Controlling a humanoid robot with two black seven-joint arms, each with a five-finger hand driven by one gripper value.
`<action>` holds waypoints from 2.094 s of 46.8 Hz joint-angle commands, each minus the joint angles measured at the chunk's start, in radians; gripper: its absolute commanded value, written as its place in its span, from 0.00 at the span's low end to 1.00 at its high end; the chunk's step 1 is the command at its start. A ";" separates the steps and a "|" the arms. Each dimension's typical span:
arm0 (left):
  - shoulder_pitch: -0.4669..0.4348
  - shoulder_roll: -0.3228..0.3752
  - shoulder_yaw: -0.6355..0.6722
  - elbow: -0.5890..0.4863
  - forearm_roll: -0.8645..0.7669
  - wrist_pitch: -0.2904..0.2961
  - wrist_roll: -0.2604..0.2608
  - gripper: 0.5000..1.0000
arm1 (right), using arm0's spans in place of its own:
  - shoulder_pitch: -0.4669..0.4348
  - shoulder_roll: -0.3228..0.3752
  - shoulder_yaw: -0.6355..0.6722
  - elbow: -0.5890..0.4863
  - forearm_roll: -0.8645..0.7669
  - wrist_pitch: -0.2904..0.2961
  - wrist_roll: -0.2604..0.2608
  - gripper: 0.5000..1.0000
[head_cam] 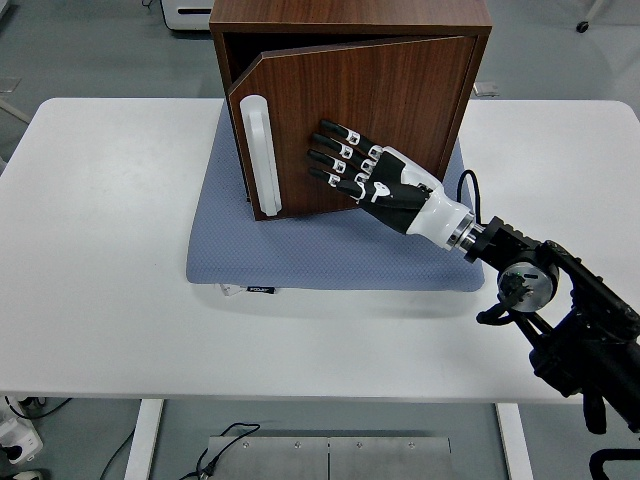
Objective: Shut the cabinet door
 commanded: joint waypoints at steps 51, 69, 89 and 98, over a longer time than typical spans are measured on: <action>-0.002 0.000 0.000 0.000 -0.001 0.000 0.000 1.00 | 0.082 0.049 0.071 -0.182 0.041 -0.009 0.003 1.00; 0.000 0.000 0.000 0.000 -0.001 0.000 0.000 1.00 | 0.009 0.004 0.061 -0.081 0.039 0.000 0.002 1.00; -0.003 0.000 0.000 0.000 0.000 0.000 0.000 1.00 | -0.129 -0.163 0.068 0.125 0.031 0.000 0.002 1.00; -0.006 0.000 0.000 0.000 0.000 0.000 0.000 1.00 | -0.187 -0.223 0.097 0.189 0.030 0.000 0.000 1.00</action>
